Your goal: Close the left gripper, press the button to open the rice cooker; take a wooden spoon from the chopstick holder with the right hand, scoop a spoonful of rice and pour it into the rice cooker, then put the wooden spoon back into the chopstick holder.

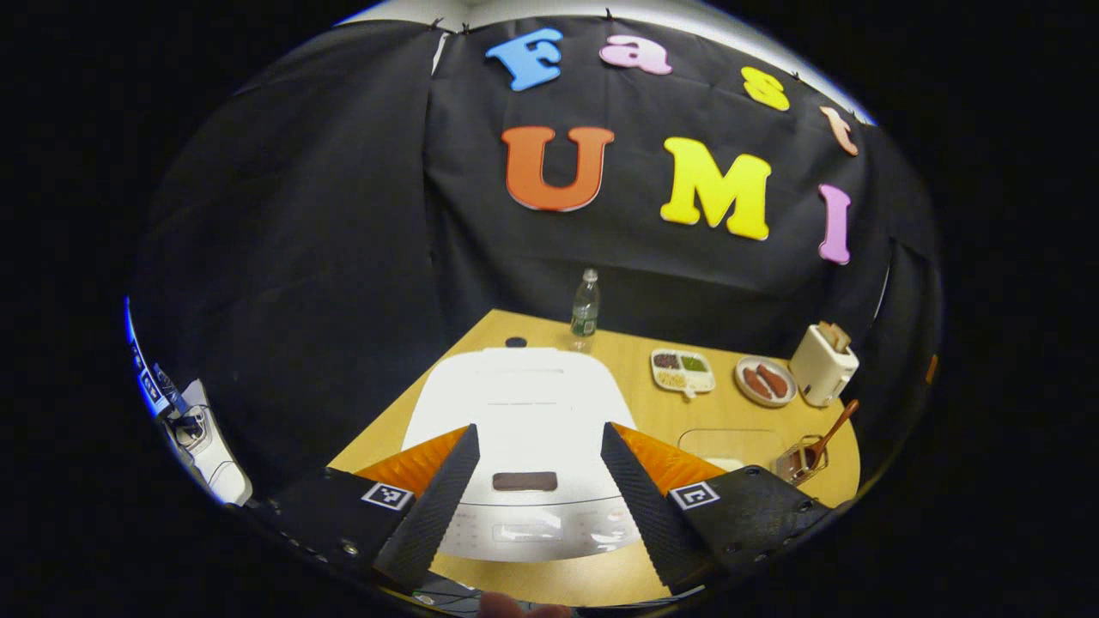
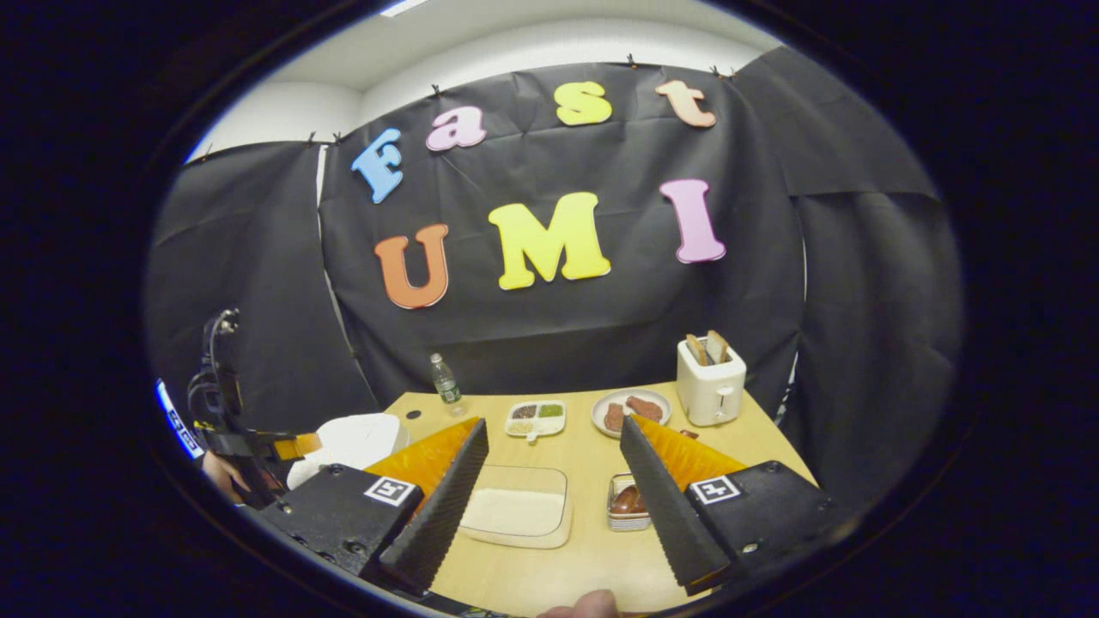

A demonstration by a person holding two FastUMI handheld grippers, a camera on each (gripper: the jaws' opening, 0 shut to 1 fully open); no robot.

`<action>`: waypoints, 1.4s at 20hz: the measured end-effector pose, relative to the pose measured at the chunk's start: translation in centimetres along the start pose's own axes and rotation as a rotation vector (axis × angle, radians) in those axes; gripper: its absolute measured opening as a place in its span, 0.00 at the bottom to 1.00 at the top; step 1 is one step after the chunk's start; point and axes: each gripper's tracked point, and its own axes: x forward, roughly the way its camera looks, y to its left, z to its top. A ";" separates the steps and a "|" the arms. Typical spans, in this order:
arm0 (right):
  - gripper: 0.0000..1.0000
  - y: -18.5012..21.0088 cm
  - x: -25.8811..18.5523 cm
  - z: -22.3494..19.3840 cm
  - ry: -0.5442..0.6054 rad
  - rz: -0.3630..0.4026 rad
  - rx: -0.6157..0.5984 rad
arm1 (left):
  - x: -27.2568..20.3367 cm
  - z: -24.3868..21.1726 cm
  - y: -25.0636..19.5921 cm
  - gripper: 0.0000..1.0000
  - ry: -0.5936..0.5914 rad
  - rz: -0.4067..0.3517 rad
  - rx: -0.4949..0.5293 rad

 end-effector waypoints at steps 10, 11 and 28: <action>1.00 6.1 -14.7 8.0 -0.284 -0.104 -0.075 | -20.4 10.3 -7.3 0.94 -0.415 -0.299 0.012; 0.98 6.3 -16.1 8.0 -0.290 -0.114 -0.085 | -21.6 10.3 -7.7 0.94 -0.421 -0.320 0.016; 1.00 4.7 -23.3 8.6 -0.316 -0.196 -0.079 | -26.4 9.2 -11.4 0.94 -0.466 -0.310 0.132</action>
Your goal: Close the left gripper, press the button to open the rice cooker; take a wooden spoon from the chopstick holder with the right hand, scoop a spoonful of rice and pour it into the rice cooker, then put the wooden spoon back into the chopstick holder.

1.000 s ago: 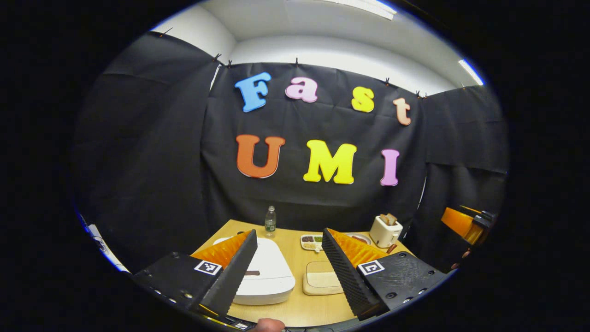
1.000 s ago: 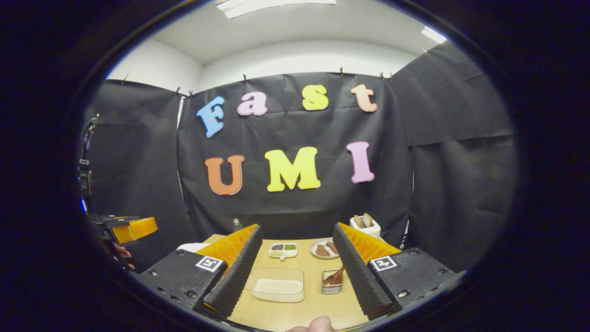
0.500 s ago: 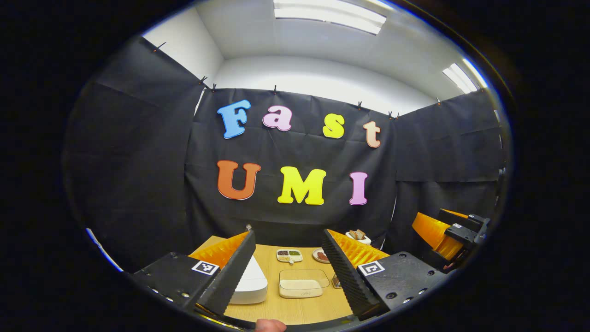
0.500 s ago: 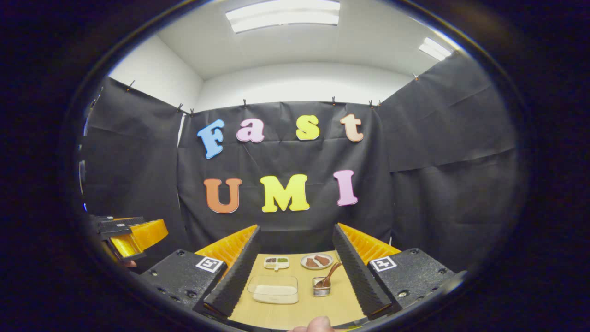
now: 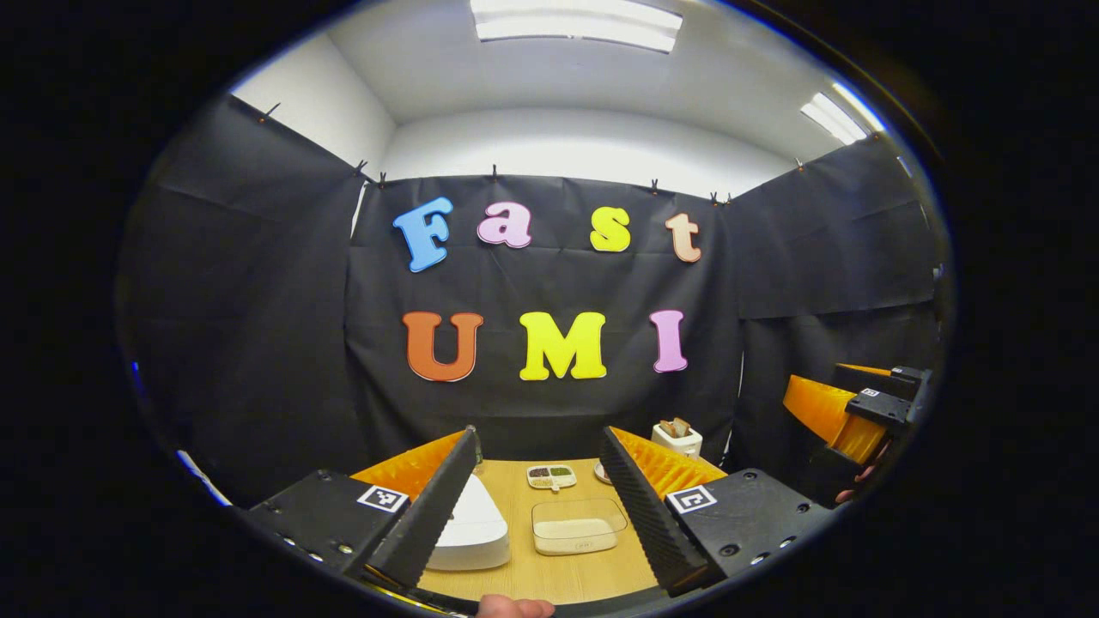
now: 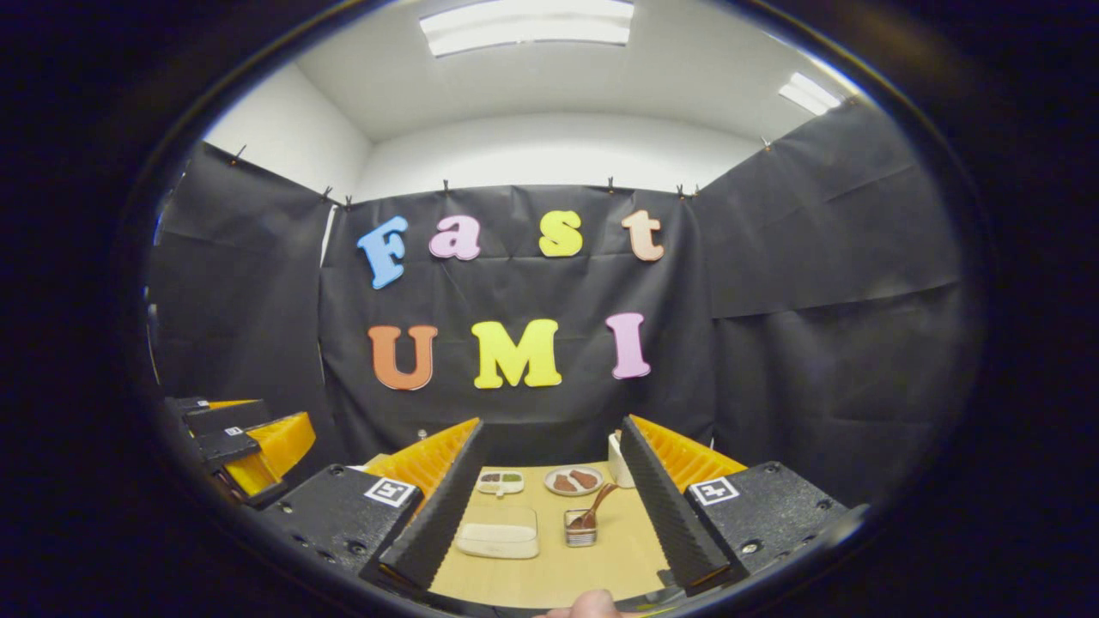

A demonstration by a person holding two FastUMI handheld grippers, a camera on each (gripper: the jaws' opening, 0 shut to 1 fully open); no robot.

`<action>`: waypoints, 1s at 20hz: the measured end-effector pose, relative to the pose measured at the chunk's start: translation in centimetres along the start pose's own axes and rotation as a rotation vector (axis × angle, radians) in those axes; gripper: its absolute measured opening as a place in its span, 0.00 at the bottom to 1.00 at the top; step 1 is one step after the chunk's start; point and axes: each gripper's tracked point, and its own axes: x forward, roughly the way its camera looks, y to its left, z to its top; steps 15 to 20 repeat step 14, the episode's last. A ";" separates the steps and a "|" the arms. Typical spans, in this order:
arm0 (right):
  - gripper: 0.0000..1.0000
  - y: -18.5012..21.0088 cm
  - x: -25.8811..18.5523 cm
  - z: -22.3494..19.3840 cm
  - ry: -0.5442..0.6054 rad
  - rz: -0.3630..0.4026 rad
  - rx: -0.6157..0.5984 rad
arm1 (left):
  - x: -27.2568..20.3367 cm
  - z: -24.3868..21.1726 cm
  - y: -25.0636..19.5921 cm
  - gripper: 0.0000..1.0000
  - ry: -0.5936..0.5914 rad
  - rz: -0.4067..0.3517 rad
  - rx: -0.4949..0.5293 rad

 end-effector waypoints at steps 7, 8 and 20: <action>1.00 -1.6 0.5 -0.1 -0.005 -0.040 0.006 | 1.4 0.5 -2.2 0.94 0.000 -0.046 0.014; 1.00 -1.5 0.6 -0.2 -0.005 -0.039 0.009 | 1.6 0.5 -2.3 0.94 -0.003 -0.048 0.016; 0.99 -0.1 1.5 -0.5 -0.011 0.000 0.028 | 1.5 0.6 0.0 0.97 -0.008 0.015 0.030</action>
